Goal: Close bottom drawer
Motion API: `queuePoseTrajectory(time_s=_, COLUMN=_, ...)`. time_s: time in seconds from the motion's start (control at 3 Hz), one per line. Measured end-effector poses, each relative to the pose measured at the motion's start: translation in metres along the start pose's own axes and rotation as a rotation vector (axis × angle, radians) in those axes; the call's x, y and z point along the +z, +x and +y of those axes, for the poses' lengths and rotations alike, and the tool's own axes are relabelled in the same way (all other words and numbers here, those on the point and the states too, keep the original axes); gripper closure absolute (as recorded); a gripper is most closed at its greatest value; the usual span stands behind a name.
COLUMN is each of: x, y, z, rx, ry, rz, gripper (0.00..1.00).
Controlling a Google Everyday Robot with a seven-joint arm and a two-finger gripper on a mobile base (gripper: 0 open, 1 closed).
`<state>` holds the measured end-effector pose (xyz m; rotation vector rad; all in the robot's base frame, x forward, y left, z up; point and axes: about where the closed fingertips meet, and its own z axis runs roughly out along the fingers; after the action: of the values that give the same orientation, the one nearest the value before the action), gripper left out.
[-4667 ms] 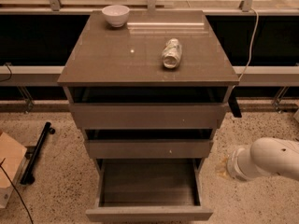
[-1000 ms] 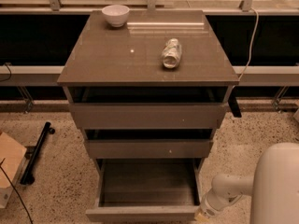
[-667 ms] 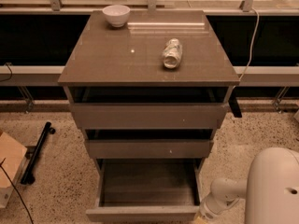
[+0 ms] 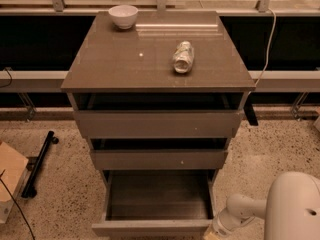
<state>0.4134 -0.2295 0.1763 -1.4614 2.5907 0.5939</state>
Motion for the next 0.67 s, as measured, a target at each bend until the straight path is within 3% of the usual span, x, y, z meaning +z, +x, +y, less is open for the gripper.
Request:
queuePoseTrajectory(time_s=0.33, x=0.0, y=-0.001, z=-0.001, rx=-0.001, ry=0.0, rz=-0.006, gripper=1.0)
queuePoseTrajectory(time_s=0.67, x=0.008, y=-0.02, z=-0.01, rx=-0.034, ry=0.01, rz=-0.078, gripper=1.0)
